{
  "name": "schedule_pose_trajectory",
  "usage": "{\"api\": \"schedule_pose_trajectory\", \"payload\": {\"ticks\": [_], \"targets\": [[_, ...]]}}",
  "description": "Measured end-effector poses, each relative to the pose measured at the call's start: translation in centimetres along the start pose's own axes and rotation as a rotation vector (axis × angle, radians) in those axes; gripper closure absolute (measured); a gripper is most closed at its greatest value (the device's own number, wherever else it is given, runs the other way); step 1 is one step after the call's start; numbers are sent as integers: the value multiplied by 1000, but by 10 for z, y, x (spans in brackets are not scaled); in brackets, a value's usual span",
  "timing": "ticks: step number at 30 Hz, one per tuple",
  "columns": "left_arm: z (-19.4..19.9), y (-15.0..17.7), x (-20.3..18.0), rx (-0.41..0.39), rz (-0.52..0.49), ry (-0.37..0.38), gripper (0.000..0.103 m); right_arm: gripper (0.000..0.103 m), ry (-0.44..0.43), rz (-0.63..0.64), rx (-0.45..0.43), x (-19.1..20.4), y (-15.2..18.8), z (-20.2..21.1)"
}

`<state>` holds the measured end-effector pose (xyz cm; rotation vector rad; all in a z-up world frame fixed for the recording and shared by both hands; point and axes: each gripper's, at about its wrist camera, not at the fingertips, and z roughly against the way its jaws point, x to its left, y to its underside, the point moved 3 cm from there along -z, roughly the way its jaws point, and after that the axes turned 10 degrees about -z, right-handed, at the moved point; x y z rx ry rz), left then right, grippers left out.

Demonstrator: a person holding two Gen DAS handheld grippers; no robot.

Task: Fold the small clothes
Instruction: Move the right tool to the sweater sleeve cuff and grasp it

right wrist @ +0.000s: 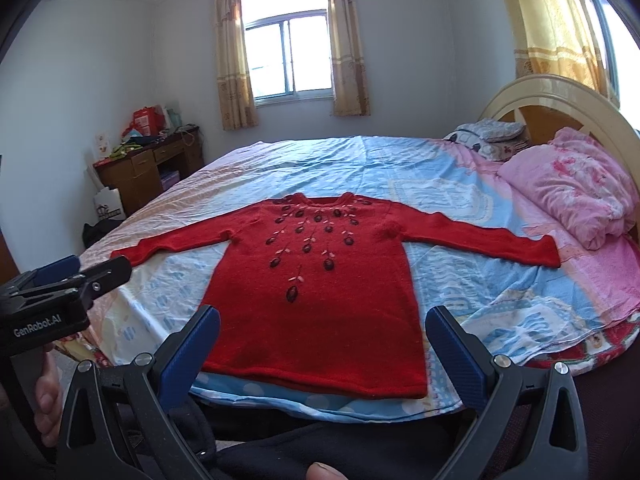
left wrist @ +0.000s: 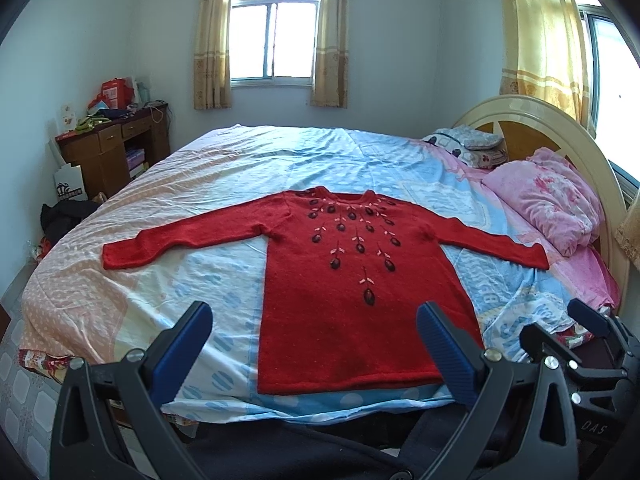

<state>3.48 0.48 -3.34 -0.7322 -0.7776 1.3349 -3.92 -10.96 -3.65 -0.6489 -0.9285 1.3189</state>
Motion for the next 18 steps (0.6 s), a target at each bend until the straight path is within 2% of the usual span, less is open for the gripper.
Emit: {"api": "schedule_pose_trajectory", "payload": {"ticks": [6,9,14,18], "targets": [[-16,2,-1,22,-9,12,0,1,-72,-22,63,-4,9,-19],[-33,4,-4,40,-46,4,0,1,-93,-48,107,-11,14,-36],[-67,9,-10,84,-114,-4,0,1,-85,-106,174,-38,19,-69],[-99,11,-10,105,-144,-28,0,1,-27,-156,188,-71,23,-94]]}}
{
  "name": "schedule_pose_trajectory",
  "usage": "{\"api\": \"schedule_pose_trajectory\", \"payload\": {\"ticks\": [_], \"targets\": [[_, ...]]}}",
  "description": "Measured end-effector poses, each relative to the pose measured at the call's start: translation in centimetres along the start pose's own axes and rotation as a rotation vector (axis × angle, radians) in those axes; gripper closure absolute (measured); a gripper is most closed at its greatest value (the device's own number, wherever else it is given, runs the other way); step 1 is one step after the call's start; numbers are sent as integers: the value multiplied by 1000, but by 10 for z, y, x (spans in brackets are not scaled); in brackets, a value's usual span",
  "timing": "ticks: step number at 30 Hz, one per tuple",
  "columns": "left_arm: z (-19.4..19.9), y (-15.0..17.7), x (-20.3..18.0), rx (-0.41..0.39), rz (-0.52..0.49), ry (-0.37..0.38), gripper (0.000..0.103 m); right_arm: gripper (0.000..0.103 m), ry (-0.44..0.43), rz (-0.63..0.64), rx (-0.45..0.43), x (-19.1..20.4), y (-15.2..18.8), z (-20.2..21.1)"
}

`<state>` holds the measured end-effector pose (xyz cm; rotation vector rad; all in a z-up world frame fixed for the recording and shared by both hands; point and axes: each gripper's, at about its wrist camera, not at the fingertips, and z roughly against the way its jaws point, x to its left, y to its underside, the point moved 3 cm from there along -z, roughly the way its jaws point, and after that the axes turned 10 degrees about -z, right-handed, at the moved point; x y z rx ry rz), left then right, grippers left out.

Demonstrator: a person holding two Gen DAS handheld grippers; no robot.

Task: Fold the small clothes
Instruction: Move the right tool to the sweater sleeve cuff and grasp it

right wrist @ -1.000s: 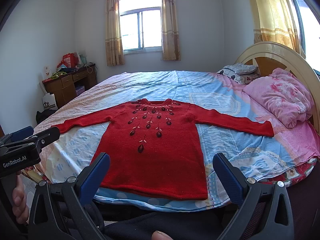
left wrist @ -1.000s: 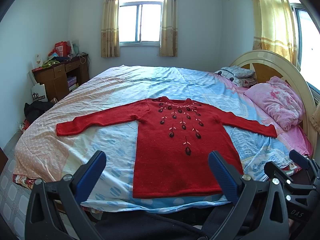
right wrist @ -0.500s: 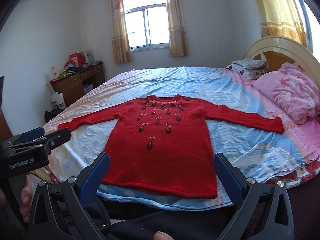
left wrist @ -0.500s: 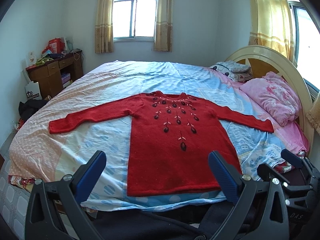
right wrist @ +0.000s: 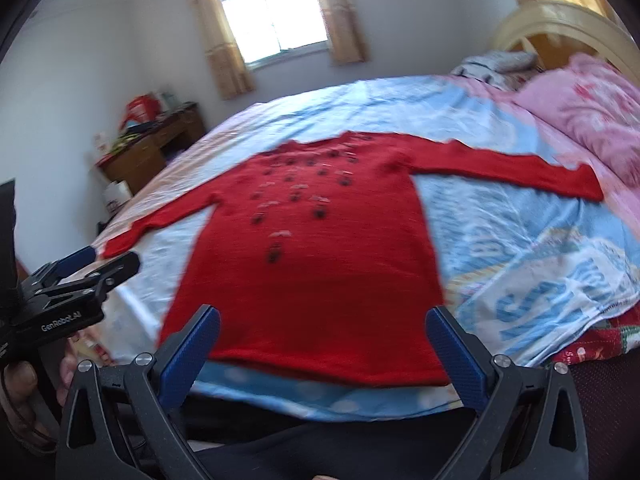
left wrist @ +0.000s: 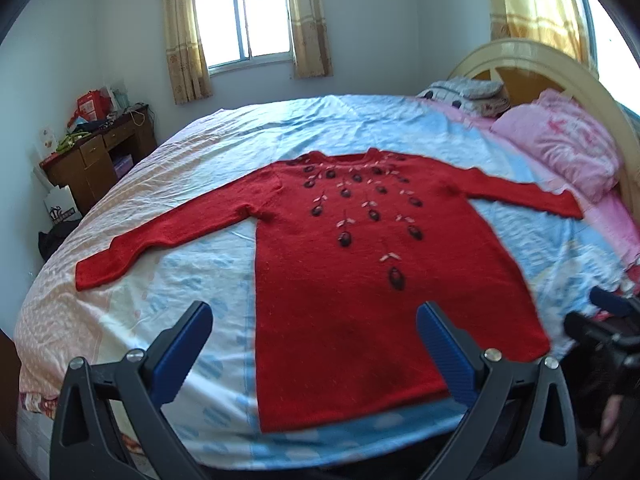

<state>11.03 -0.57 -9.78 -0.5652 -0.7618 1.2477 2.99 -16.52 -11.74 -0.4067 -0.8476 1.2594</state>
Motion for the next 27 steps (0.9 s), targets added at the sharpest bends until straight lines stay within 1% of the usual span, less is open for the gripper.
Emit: {"api": "schedule_pose_trajectory", "payload": {"ticks": [3,6,8,10,12,16,19,22,25,27], "targets": [[-23,-4,4,21,-9,3,0,1,63,-31,20,-27,-4,-22],[-41,-13,6,23,-14,3,0,3,122,-64,23,-57,-13,-39],[-53,-23,5,13,-23,-4,0,13,149,-96,24,-77,-21,-47],[-65,-31,5,9,-23,-1,0,16,170,-134,18,-95,-30,-51],[-77,-40,4,1,-29,-10,0,16,192,-163,0,-114,-43,-51],[-102,-56,3,-13,-33,-28,0,16,233,-201,-59,-147,-77,-45],[-118,-65,3,-23,-27,-45,0,17,279,-257,-99,-182,-108,-42],[-134,-72,5,-14,-23,-52,0,22,334,-324,-118,-224,-136,-44],[-145,-76,9,-4,-16,-72,0,24,394,-369,-124,-266,-164,-47],[-151,-76,15,0,-8,-92,0,30,428,-405,-132,-293,-178,-49]]}}
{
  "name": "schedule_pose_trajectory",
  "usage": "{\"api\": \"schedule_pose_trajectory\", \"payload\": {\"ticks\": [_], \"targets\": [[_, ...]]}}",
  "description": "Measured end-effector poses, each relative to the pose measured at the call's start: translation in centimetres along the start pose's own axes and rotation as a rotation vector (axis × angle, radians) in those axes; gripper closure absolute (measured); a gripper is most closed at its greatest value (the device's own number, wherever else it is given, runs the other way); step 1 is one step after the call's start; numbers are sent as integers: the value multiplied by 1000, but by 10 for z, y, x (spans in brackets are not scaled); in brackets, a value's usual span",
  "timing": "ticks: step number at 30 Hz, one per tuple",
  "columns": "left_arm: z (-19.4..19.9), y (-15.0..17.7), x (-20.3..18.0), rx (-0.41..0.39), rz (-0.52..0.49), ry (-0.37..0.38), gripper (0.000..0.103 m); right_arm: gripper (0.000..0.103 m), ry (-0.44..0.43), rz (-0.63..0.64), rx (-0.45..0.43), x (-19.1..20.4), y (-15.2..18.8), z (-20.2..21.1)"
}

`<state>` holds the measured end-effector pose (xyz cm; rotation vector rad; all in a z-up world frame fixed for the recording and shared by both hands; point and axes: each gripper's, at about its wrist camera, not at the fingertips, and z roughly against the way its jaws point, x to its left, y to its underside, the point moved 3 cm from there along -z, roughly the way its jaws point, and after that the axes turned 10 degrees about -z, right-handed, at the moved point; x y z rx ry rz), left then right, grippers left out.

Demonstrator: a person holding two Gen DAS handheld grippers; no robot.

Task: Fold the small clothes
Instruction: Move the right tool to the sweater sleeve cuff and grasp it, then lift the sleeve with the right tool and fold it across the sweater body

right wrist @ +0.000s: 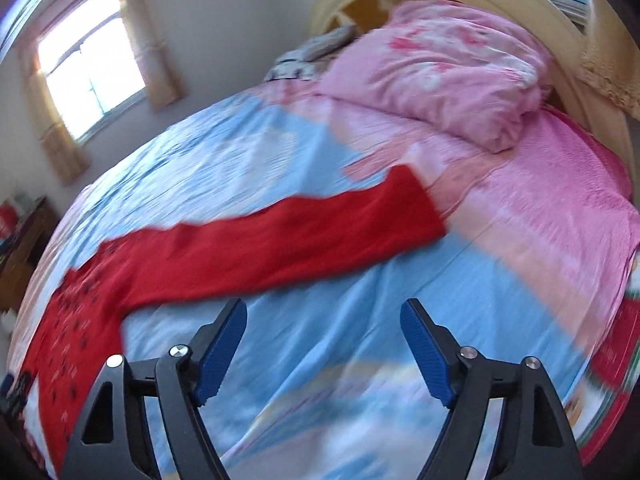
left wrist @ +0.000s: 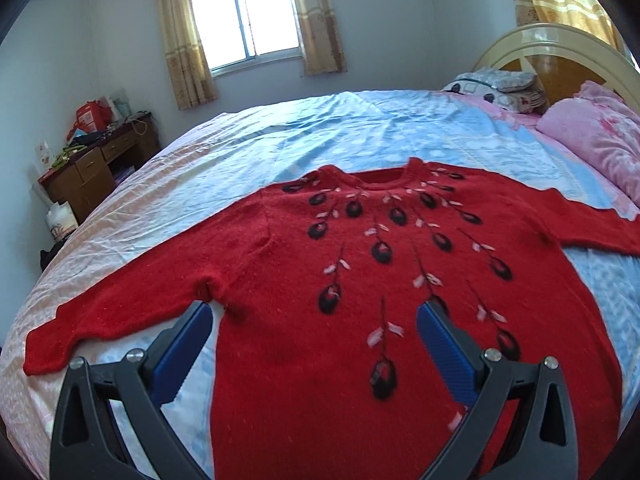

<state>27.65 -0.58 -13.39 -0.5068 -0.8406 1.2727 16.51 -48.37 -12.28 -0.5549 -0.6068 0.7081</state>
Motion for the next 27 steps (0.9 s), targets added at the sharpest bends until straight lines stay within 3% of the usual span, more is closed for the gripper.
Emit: {"api": "schedule_pose_trajectory", "payload": {"ticks": [9,18,21,23,25,27], "targets": [[-29,-2,17,42,4,-84,0,36,88,-98,20,-41,-69,-59],[-57,-14,27,77,33,-101,0,41,26,-135,104,-40,-81,-99],[-62,-14,30,86,46,-94,0,63,31,-102,123,-32,-77,-105],[-63,-13,29,87,49,-88,0,84,44,-80,125,-28,-75,-106],[-63,-10,30,90,51,-85,0,93,39,-71,126,-24,-74,-103],[-62,-8,33,91,63,-81,0,93,42,-53,111,-19,-75,-96]]}}
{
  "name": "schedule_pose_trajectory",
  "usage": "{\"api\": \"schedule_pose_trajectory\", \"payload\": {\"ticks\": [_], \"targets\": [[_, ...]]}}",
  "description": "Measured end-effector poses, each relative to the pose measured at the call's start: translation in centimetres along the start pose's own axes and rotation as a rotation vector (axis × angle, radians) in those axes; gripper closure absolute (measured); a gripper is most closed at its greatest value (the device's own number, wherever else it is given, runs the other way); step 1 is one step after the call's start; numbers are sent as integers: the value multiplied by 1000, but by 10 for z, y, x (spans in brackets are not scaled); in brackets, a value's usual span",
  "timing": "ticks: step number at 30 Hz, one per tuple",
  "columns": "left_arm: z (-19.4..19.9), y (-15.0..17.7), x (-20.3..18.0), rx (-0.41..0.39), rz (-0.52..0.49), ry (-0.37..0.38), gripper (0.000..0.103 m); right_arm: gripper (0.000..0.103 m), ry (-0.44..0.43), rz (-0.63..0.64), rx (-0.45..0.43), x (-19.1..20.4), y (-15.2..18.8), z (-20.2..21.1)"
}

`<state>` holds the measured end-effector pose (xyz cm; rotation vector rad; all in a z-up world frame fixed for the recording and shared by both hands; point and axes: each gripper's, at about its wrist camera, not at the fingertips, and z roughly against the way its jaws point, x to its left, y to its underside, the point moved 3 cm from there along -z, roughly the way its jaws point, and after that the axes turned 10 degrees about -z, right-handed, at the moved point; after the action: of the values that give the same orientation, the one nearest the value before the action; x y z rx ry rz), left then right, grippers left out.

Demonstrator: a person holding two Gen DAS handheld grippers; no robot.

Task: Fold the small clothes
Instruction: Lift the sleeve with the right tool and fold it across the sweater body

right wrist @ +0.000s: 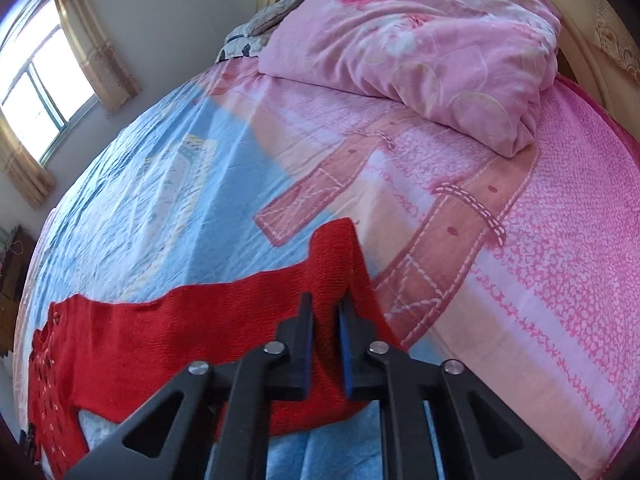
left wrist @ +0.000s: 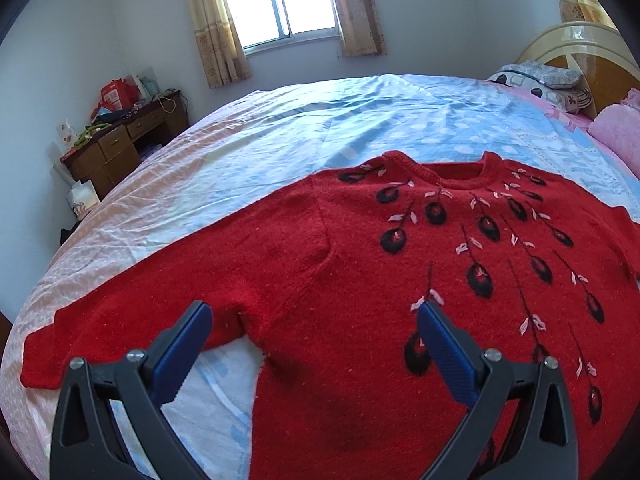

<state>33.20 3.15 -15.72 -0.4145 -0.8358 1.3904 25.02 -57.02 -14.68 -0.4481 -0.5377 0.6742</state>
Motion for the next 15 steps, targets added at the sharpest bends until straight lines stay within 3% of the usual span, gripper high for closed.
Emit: {"api": "schedule_pose_trajectory", "payload": {"ticks": [7,15], "targets": [[9,3,12,-21,44,29,0,97,-20,80,-60,36,-4,33],[10,6,21,-33,65,38,0,98,-94,220,-122,110,9,74]]}}
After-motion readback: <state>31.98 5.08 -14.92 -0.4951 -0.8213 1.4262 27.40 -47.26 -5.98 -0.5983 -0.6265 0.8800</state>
